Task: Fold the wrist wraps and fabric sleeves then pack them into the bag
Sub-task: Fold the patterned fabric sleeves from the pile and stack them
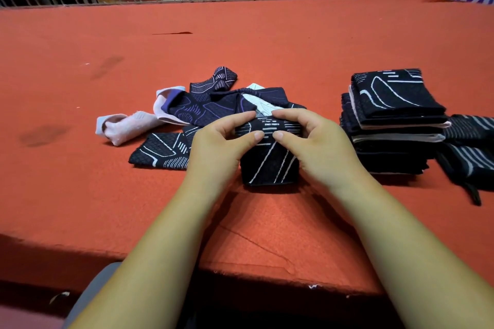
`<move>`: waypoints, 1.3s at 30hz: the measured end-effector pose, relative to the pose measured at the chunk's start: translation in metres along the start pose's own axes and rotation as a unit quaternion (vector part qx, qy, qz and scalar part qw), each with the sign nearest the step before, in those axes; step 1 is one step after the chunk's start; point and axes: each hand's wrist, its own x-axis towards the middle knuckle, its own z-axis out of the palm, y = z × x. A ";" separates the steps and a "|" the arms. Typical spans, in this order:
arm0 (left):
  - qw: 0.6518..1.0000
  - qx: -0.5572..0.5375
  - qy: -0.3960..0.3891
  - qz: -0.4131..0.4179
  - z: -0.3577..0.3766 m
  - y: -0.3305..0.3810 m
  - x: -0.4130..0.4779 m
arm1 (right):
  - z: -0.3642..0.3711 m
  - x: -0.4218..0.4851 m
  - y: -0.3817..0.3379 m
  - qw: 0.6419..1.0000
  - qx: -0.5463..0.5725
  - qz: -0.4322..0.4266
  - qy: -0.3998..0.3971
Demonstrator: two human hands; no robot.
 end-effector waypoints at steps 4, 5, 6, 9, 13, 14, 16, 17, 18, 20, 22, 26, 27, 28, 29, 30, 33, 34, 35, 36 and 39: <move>0.998 0.049 0.022 0.022 0.000 -0.002 0.001 | 0.000 -0.001 -0.001 1.000 -0.021 -0.001 0.009; 0.997 0.062 0.025 0.027 0.000 -0.002 0.001 | 0.001 -0.001 -0.001 0.999 -0.032 -0.002 0.011; 0.997 0.071 0.027 0.031 0.000 -0.002 0.001 | 0.001 -0.002 -0.001 0.999 -0.042 -0.004 0.014; 0.994 0.096 0.029 0.040 -0.001 -0.001 0.000 | 0.001 -0.002 -0.002 0.998 -0.064 -0.009 0.019; 0.992 0.114 0.036 0.044 0.000 0.000 -0.001 | 0.002 -0.003 -0.003 0.995 -0.098 -0.021 0.028; 0.991 0.121 0.039 0.047 0.001 0.000 -0.002 | 0.002 -0.003 -0.003 0.994 -0.106 -0.026 0.031; 0.986 0.145 0.046 0.064 0.002 0.000 -0.003 | 0.003 -0.003 -0.003 0.991 -0.127 -0.035 0.037; 0.983 0.159 0.049 0.075 0.002 -0.001 -0.003 | 0.003 -0.003 -0.002 0.989 -0.139 -0.037 0.041; 0.979 0.178 0.051 0.089 0.002 -0.003 -0.001 | 0.004 -0.003 -0.001 0.987 -0.148 -0.035 0.047; 0.966 0.224 0.053 0.120 0.000 -0.006 0.001 | 0.004 -0.003 0.001 0.985 -0.158 -0.024 0.058; 0.956 0.256 0.045 0.135 -0.003 -0.006 0.004 | 0.003 -0.003 0.002 0.982 -0.175 -0.025 0.065; 0.978 0.196 -0.013 0.073 -0.006 -0.005 0.005 | -0.001 -0.003 -0.005 0.991 -0.134 0.004 0.025; 0.985 0.165 -0.018 0.051 -0.005 -0.005 0.004 | -0.001 -0.003 -0.005 0.993 -0.120 0.014 0.017; 0.988 0.147 -0.014 0.040 -0.004 -0.006 0.005 | 0.000 -0.003 -0.004 0.993 -0.112 0.019 0.016; 0.990 0.135 -0.005 0.034 -0.001 -0.007 0.006 | 0.000 -0.003 -0.003 0.993 -0.112 0.019 0.021; 0.992 0.123 0.003 0.026 0.001 -0.008 0.007 | 0.001 -0.003 -0.001 0.993 -0.116 0.019 0.028; 0.998 0.057 0.000 -0.028 0.010 -0.008 0.009 | 0.002 -0.001 0.005 0.990 -0.127 0.030 0.049; 0.998 0.029 -0.015 -0.055 0.012 -0.010 0.009 | 0.001 0.000 0.007 0.989 -0.132 0.036 0.055; 0.996 0.013 -0.038 -0.081 0.013 -0.011 0.009 | 0.000 0.001 0.010 0.988 -0.137 0.042 0.063; 0.992 0.010 -0.066 -0.105 0.014 -0.011 0.007 | -0.001 0.001 0.012 0.986 -0.142 0.048 0.071; 0.979 0.013 -0.136 -0.151 0.018 -0.015 0.004 | -0.004 0.003 0.020 0.982 -0.149 0.074 0.093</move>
